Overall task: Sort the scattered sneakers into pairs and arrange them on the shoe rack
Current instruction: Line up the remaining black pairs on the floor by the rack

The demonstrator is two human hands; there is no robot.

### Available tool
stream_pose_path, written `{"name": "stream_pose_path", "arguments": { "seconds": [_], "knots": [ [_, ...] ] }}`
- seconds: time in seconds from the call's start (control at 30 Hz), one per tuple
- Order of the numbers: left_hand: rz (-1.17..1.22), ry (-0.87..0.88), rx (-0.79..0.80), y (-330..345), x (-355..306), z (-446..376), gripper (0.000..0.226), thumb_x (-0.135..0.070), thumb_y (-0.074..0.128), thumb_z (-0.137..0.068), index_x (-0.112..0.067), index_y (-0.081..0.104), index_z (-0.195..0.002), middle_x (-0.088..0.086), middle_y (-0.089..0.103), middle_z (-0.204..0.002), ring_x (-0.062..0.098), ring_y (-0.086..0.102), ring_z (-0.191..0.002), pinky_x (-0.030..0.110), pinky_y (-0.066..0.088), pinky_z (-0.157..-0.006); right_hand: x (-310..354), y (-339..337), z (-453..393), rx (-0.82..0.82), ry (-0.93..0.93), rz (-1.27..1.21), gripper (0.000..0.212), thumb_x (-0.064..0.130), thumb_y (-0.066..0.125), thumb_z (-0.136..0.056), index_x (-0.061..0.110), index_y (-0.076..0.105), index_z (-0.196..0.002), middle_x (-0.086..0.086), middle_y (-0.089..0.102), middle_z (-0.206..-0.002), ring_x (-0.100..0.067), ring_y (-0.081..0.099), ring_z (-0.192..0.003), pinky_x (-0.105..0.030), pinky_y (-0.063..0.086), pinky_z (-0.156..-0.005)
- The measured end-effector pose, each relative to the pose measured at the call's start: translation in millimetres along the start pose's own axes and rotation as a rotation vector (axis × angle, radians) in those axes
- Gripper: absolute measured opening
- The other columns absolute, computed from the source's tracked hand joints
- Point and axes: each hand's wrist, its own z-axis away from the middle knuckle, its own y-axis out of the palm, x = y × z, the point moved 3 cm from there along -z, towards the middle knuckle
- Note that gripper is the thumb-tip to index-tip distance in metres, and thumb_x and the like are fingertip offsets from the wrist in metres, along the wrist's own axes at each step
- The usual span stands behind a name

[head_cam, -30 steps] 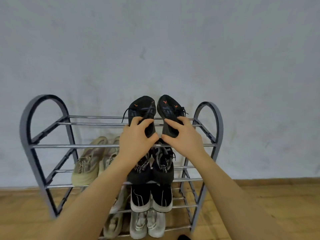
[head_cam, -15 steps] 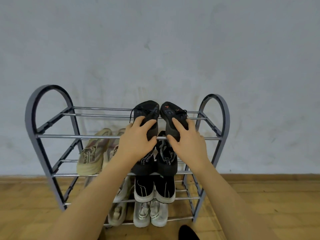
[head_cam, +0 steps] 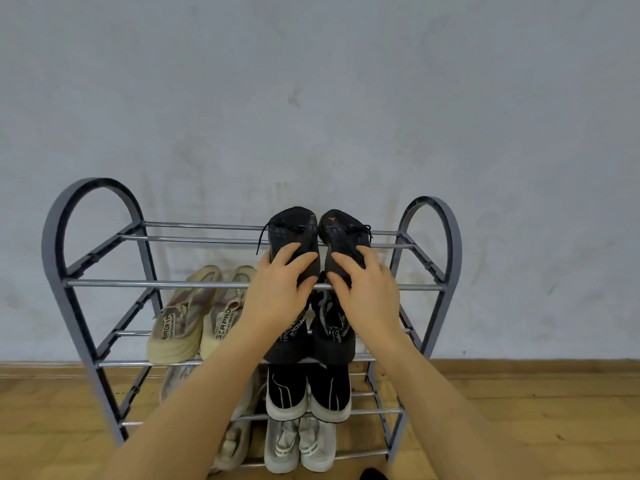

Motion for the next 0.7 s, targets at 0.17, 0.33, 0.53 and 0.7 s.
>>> {"name": "stream_pose_path", "arguments": {
  "seconds": [0.17, 0.33, 0.53, 0.7],
  "knots": [
    [-0.104, -0.008, 0.015, -2.1, -2.6, 5.3, 0.046, -0.028, 0.056, -0.090, -0.025, 0.046, -0.134, 0.007, 0.033, -0.147, 0.039, 0.034, -0.129, 0.049, 0.045, -0.090, 2.1, -0.5, 3.5, 0.055, 0.032, 0.082, 0.036, 0.040, 0.046, -0.095, 0.035, 0.047, -0.131, -0.011, 0.027, -0.151, -0.038, 0.041, -0.123, -0.048, 0.030, -0.099],
    [-0.239, 0.062, -0.002, -19.0, 1.7, 27.5, 0.052, -0.031, 0.048, -0.089, -0.020, 0.039, -0.139, 0.019, 0.041, -0.141, 0.047, 0.043, -0.118, 0.055, 0.046, -0.087, 22.9, -5.4, 22.6, -0.052, -0.017, 0.018, 0.040, 0.037, 0.048, -0.095, 0.031, 0.049, -0.134, -0.013, 0.022, -0.154, -0.041, 0.022, -0.135, -0.054, 0.020, -0.106],
    [-0.267, 0.007, -0.052, -61.1, 31.8, 73.6, 0.051, -0.037, 0.038, -0.087, -0.009, 0.050, -0.128, 0.016, 0.054, -0.128, 0.041, 0.048, -0.115, 0.053, 0.044, -0.090, 72.3, 6.5, 60.8, -0.121, -0.094, -0.104, 0.040, 0.039, 0.041, -0.092, 0.022, 0.060, -0.124, -0.009, 0.048, -0.137, -0.031, 0.039, -0.122, -0.047, 0.032, -0.098],
    [-0.310, -0.043, -0.029, -61.9, 89.2, 142.7, 0.053, -0.038, 0.034, -0.085, -0.006, 0.056, -0.121, 0.016, 0.058, -0.121, 0.042, 0.053, -0.106, 0.052, 0.048, -0.084, 107.7, 55.1, 111.0, -0.043, -0.184, -0.157, 0.037, 0.035, 0.042, -0.093, 0.019, 0.061, -0.121, -0.004, 0.059, -0.117, -0.027, 0.050, -0.104, -0.041, 0.040, -0.086]
  ]
}}
